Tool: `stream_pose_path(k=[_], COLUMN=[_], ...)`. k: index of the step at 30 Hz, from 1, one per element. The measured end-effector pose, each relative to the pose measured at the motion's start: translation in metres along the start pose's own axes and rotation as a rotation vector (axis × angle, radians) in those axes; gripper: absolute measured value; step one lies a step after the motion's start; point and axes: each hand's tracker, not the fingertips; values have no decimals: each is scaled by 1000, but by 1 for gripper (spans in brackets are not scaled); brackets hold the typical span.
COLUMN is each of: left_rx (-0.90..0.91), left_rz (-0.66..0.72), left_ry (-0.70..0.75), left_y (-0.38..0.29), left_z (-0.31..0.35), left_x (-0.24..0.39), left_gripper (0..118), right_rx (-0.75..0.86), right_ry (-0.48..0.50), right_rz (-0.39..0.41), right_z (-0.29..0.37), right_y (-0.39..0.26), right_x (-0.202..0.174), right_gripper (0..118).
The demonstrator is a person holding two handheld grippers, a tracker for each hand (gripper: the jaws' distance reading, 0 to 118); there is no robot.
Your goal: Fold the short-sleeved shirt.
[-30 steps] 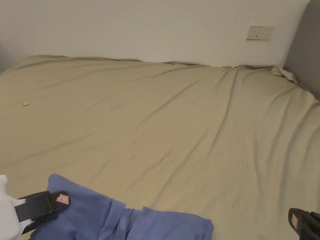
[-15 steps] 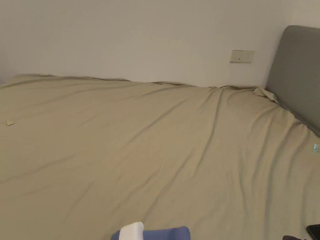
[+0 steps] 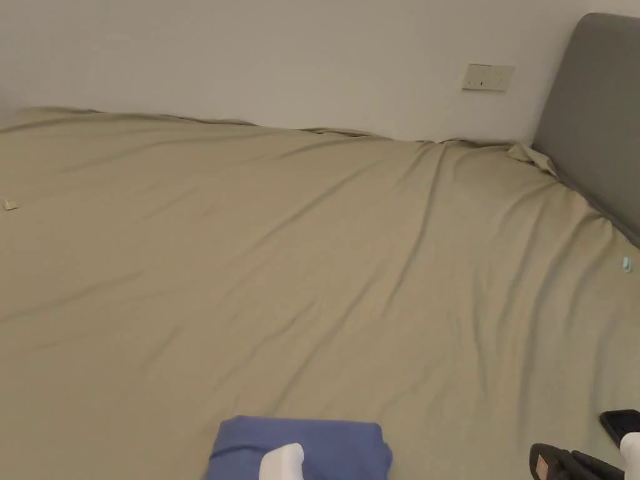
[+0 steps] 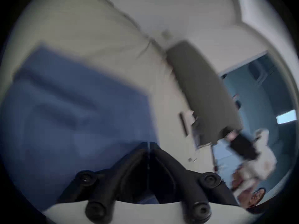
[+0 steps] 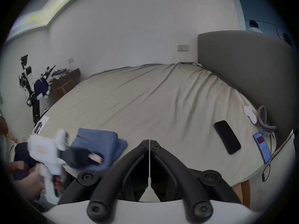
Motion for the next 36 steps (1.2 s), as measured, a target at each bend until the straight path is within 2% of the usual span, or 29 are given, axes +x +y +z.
stream_pose_path(k=[1, 3, 6, 9, 11, 13, 14, 17, 19, 20, 22, 24, 25, 26, 27, 28, 29, 30, 31, 32, 34, 36], left_rx=[-18, 65, 70, 99, 174, 277, 336, 461, 472, 478, 474, 449, 437, 412, 378, 356, 325, 303, 261, 226, 172, 89], left_rz=[28, 116, 67, -2, -52, -81, -66, -50, -1, 38, 83, 84, 87, 92, 100, 106, 124, 147, 159, 173, 214, 270], left_ry=[13, -155, -78, -125, -196, -184, -163, -24, 90, 120, 81, 47, 49, 54, 64, 56, 38, 10, -14, -72, -144, -85], left_y=[-8, -22, -18, -15, -9, 0, 6, 23, 33, 35, 37, 36, 35, 34, 32, 31, 32, 31, 32, 33, 32, 28], left_z=[-7, -5, 5, 39, 78, 122, 145, 191, 207, 213, 216, 213, 209, 202, 196, 189, 180, 169, 156, 142, 119, 91], left_x=[-9, -16, -2, 13, 19, 13, 2, -39, -68, -81, -97, -105, -106, -108, -109, -111, -111, -111, -111, -108, -107, -109], left_gripper=[0, 0, 0, 0, 0, 0, 0, 0, 0, 0, 0, 0, 0, 0, 0, 12, 31, 65, 104, 115, 115, 115], right_rx=[-3, -1, -8, -30, -12, -27, -52, -183, -299, -374, -522, -595, -581, -533, -517, -524, -517, -516, -516, -512, -506, -497], right_ry=[11, 31, 70, 177, 305, 480, 579, 814, 883, 898, 848, 694, 747, 804, 750, 760, 774, 776, 778, 780, 781, 788], right_rz=[11, 34, 56, 42, 17, -12, -50, -145, -172, -189, -203, -174, -235, -353, -352, -316, -321, -327, -336, -340, -338, -332], right_z=[-2, -4, -17, -42, -57, -76, -90, -141, -176, -194, -222, -239, -241, -235, -232, -231, -228, -228, -229, -229, -227, -227], right_y=[0, 1, 3, 8, 11, 13, 12, -1, -14, -23, -39, -53, -57, -55, -55, -56, -58, -60, -61, -60, -61, -61], right_x=[-3, -9, -16, -24, -31, -41, -47, -69, -84, -88, -93, -84, -73, -62, -57, -56, -51, -52, -52, -53, -54, -53], right_gripper=[3, 3, 3, 3, 3, 3, 3, 3, 3, 3, 3, 3, 3, 3, 3, 3, 3, 3, 3, 3, 3, 3])
